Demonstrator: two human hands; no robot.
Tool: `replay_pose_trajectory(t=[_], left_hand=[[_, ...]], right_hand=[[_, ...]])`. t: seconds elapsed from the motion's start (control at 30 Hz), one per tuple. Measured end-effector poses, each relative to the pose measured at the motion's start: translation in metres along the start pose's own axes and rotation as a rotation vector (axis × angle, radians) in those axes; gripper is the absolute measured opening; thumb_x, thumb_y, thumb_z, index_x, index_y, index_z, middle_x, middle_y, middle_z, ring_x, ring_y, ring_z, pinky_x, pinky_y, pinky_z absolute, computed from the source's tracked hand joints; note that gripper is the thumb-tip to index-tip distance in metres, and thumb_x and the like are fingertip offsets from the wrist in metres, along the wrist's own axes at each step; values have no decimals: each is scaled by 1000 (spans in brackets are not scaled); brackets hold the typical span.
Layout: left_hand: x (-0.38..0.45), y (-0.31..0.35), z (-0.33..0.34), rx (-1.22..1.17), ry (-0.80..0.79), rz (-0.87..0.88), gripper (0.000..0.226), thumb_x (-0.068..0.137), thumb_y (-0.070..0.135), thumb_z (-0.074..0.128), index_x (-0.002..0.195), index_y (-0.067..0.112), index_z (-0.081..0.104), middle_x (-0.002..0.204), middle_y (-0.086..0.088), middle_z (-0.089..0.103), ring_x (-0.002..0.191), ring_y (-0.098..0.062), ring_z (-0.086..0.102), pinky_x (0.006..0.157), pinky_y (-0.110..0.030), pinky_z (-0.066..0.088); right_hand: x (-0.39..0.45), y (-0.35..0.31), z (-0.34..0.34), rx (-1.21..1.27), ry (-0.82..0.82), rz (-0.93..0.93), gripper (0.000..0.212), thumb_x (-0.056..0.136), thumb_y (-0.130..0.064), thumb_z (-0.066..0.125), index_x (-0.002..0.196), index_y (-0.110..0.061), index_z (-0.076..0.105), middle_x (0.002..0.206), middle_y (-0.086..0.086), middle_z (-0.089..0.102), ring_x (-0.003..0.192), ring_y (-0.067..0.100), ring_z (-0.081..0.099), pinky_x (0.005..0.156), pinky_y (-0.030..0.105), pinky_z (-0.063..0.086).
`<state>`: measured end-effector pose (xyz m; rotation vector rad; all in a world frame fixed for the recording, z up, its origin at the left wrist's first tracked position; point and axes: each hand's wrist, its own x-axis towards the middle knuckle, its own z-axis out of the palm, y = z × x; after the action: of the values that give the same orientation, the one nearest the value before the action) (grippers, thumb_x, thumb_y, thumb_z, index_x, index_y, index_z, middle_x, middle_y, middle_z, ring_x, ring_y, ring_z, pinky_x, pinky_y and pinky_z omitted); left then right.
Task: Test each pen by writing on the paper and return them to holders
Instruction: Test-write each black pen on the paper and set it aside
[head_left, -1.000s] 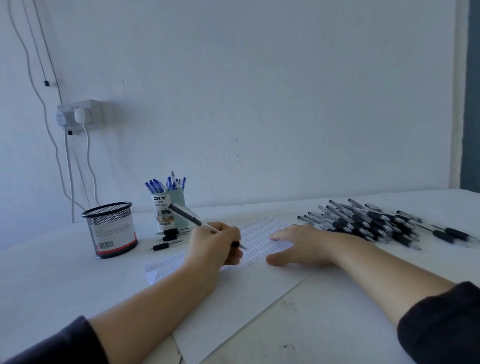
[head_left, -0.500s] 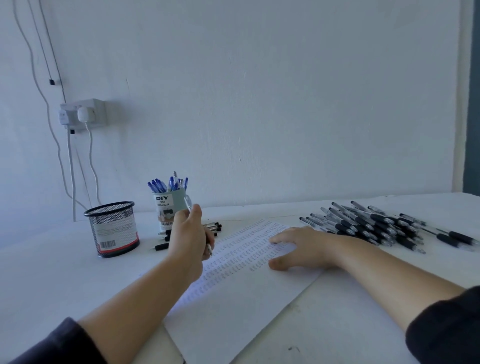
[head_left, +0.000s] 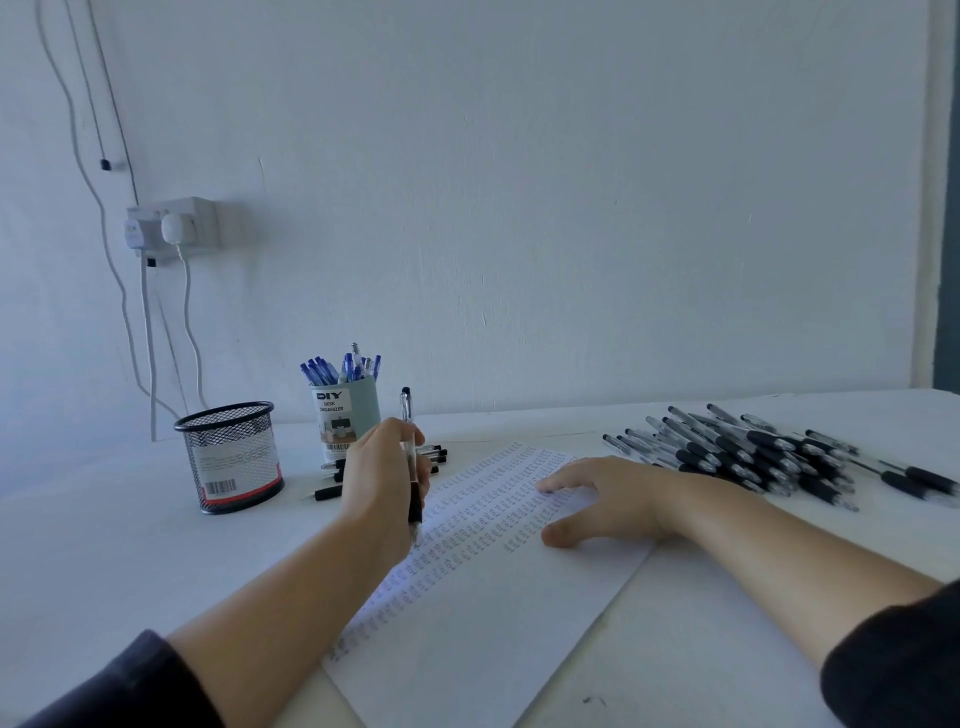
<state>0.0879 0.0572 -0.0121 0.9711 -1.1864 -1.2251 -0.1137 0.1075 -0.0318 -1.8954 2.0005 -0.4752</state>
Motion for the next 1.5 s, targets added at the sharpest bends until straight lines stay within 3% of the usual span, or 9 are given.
replay_pose_trajectory(t=[0.07,0.2,0.37,0.7,0.83,0.97,1.1,1.27,1.5], left_hand=[[4,-1,0,18,15,14,17,89,6,45,75,9,54,65,-5,41,56,-15,36,52,-26,30],[7,-3,-1,-8,-42,3,7,93,5,54,90,0,57,62,-6,49,51,-15,45,49,-25,39],[5,-5,1,-1,-100,27,44,91,-1,57,129,4,37,70,-16,66,55,-22,66,47,-27,52],[-2,-8,9,-73,-213,42,52,88,-3,60,128,13,32,79,-16,60,65,-28,70,53,-30,56],[-4,-8,9,-57,-277,35,42,90,1,60,122,13,35,83,-18,64,66,-26,71,52,-30,55],[-3,-8,7,46,-276,20,38,91,12,61,120,19,37,87,-15,65,66,-22,66,53,-30,51],[1,-9,6,120,-227,9,34,92,16,60,119,18,40,85,-13,61,63,-20,59,48,-28,47],[4,-10,6,159,-214,-6,28,92,12,59,115,15,45,83,-12,60,61,-19,57,48,-27,45],[5,-10,6,194,-208,-15,23,91,10,59,110,15,47,81,-12,59,62,-20,56,47,-27,43]], right_hand=[[0,0,0,5,9,6,99,36,-78,58,130,-50,47,147,-15,35,135,8,34,114,38,26],[-1,-2,0,37,15,6,76,58,-66,71,128,-48,49,148,-13,35,136,11,34,114,38,26],[-7,-9,-1,76,51,-31,63,74,-54,70,131,-40,49,146,-12,38,136,10,34,113,33,26],[-11,-31,3,71,294,-232,33,83,-42,68,111,-28,59,89,-16,57,98,7,53,78,20,40],[-7,-34,3,59,361,-286,5,87,-30,66,85,-25,64,83,-8,62,87,14,59,79,30,45],[-5,-23,-6,-64,562,-127,14,89,-30,60,88,-20,70,87,-6,67,89,17,58,85,31,44],[-8,3,-25,-300,751,232,14,89,-26,54,82,-23,65,80,3,64,87,29,54,82,33,37],[-22,27,-37,-358,718,560,28,89,-15,52,66,-17,37,67,1,41,83,26,40,80,35,27],[-24,22,-31,-405,647,595,20,85,-13,50,69,-18,39,75,0,45,92,26,43,83,37,27]])
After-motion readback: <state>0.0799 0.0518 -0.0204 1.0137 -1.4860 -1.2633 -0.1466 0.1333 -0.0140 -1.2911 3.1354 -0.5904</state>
